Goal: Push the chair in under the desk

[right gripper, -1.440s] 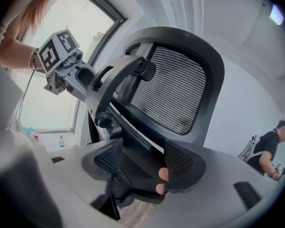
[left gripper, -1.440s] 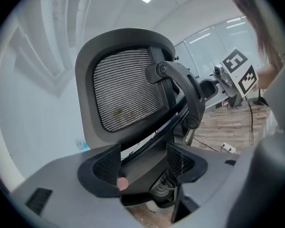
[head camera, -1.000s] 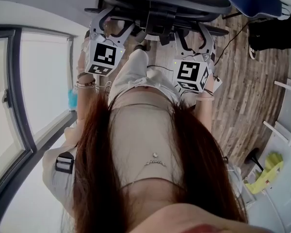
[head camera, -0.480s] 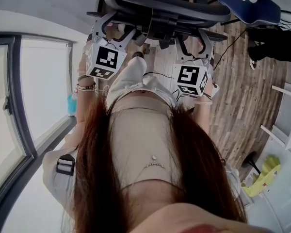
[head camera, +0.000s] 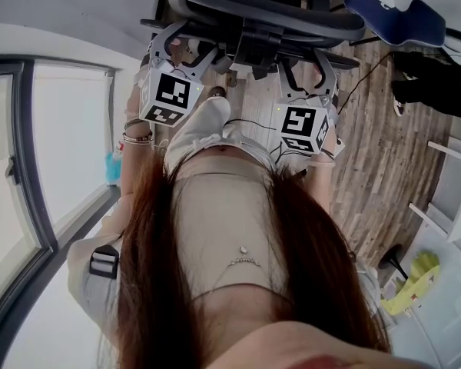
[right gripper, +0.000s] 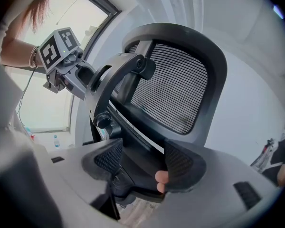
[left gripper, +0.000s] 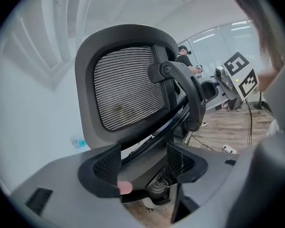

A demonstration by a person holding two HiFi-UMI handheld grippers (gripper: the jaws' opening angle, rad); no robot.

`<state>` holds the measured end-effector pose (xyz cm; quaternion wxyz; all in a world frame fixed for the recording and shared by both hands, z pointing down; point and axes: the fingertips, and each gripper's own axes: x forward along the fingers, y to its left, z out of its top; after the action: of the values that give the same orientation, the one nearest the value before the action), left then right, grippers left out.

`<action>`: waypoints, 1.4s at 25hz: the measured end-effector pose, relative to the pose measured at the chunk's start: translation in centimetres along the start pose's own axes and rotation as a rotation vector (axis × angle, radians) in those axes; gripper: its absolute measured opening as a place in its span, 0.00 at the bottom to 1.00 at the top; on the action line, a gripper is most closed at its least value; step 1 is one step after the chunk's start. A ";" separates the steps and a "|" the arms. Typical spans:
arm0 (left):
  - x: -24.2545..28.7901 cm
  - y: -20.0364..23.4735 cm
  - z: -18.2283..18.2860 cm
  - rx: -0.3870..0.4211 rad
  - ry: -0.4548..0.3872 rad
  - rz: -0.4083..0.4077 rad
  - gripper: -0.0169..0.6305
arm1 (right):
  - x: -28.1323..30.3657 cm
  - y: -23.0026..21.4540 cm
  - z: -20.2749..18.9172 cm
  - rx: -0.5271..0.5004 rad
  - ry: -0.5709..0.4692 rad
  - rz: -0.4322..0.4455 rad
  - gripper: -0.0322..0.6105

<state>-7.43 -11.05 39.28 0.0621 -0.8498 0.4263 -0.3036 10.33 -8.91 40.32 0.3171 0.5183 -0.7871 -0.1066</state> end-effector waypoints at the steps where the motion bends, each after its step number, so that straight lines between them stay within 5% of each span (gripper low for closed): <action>1: 0.2 0.1 0.0 0.004 0.004 0.000 0.47 | 0.2 -0.1 0.0 0.000 0.001 0.001 0.47; 35: 2.9 3.1 0.3 -0.015 -0.025 -0.034 0.47 | 4.1 -1.4 1.1 -0.015 -0.033 -0.001 0.48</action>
<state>-8.14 -15.27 39.27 0.0558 -0.8611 0.4132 -0.2908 9.59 -13.34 40.37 0.3080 0.5144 -0.7911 -0.1212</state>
